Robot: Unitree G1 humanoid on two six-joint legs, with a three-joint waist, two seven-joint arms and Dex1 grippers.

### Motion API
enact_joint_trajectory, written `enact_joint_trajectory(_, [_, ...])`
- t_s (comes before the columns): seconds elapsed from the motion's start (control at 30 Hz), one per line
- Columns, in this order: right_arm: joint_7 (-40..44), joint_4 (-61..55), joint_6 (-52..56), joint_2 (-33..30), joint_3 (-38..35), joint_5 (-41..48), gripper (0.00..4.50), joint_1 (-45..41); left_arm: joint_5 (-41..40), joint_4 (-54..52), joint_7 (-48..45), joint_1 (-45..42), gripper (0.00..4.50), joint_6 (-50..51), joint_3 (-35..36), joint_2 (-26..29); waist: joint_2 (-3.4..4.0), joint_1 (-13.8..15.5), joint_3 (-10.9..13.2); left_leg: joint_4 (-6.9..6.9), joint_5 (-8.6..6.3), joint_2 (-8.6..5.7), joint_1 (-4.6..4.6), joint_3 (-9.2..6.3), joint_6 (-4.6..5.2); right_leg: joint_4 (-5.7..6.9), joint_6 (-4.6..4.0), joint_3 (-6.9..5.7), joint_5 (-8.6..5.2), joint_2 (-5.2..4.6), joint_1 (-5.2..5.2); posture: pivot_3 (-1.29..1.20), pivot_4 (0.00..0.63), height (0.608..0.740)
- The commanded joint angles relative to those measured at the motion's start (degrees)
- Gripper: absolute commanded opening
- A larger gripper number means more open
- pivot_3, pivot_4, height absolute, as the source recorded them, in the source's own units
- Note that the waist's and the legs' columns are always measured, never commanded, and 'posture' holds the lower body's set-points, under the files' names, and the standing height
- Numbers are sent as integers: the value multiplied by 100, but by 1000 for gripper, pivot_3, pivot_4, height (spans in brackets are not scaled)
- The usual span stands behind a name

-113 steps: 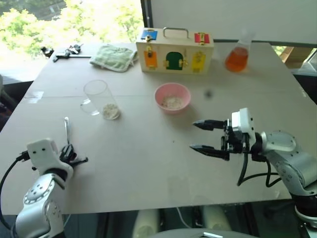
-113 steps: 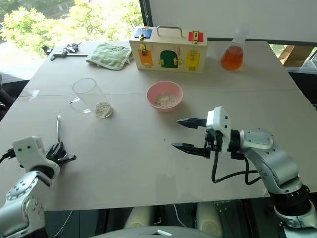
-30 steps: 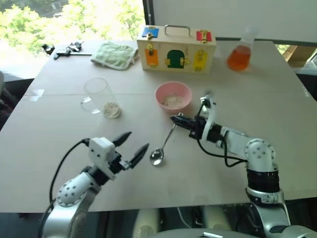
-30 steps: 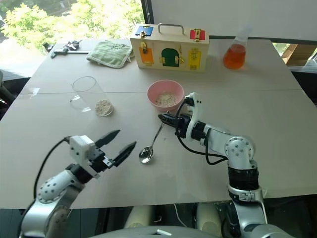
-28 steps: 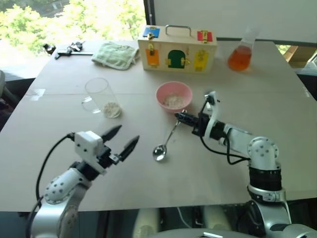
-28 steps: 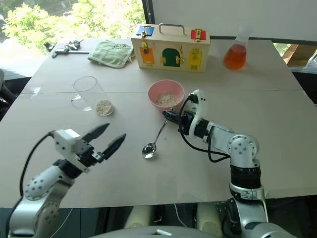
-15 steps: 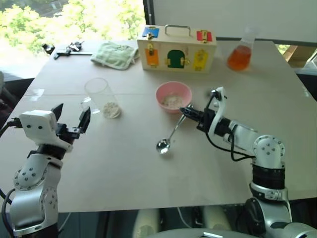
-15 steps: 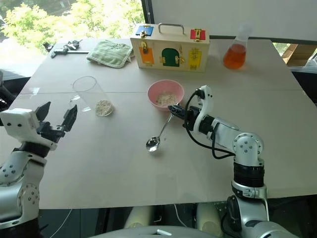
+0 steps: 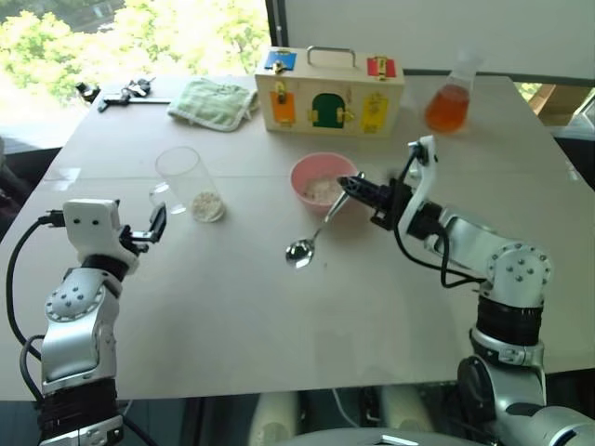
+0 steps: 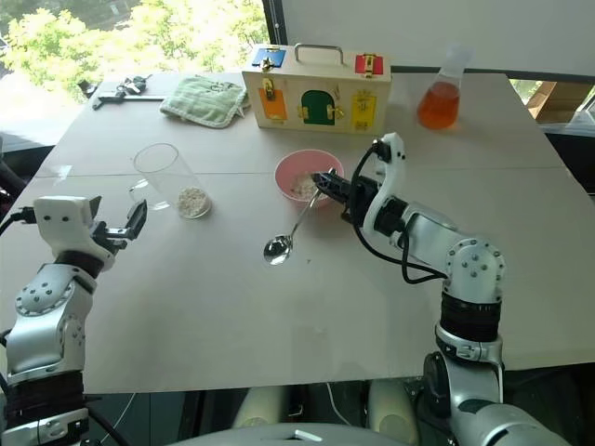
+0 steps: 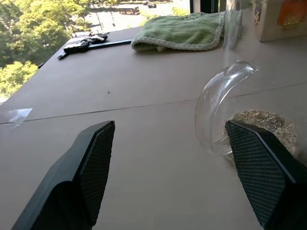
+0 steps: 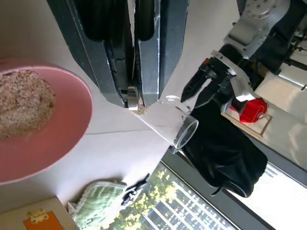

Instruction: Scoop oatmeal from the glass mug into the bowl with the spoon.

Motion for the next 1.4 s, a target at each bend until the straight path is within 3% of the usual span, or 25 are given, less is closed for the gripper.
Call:
enact_joint_trajectory(0.03, [-255,-281,-114,-179,-126,727,0,-342,174,275,-109,-249,3840,-341,-63,156,0,0,0,0,0,0,-1,0,0,-1,0,0,0,0,0,0,150,740])
enact_joint_trajectory(0.2, [-345,-97,-329,-558,-136,941,0,-867,339,692,-167,-550,3840,-507,-282,167,-1,2,0,0,0,0,-2,4,0,-1,1,1,0,-4,-1,0,150,740])
enact_joint_trajectory(0.47, [297,571,-947,-772,220,-65,0,-1810,585,1539,-180,-1145,3840,-738,-663,75,-2,-2,-1,0,0,0,-2,11,0,-1,1,3,1,-2,-3,0,150,740])
enact_joint_trajectory(0.77, [1064,1401,-1902,-242,619,-1480,0,-2634,660,2112,-191,-1530,69,-1122,-778,-12,-5,11,-3,0,1,4,-5,44,0,0,1,2,1,-5,-9,0,150,740])
enact_joint_trajectory(1.1, [1679,1712,-2223,-99,899,-2459,0,-2822,532,1761,-254,-1242,27,-1253,-872,-196,-2,-13,-4,1,1,5,3,54,-1,6,4,8,3,-8,-8,0,150,740])
enact_joint_trajectory(1.4, [2083,1713,-2444,108,1150,-3143,0,-2967,51,235,-459,-1002,27,-301,-1231,-654,-2,28,-4,5,1,5,-5,47,-1,4,5,2,3,-13,-7,0,150,740])
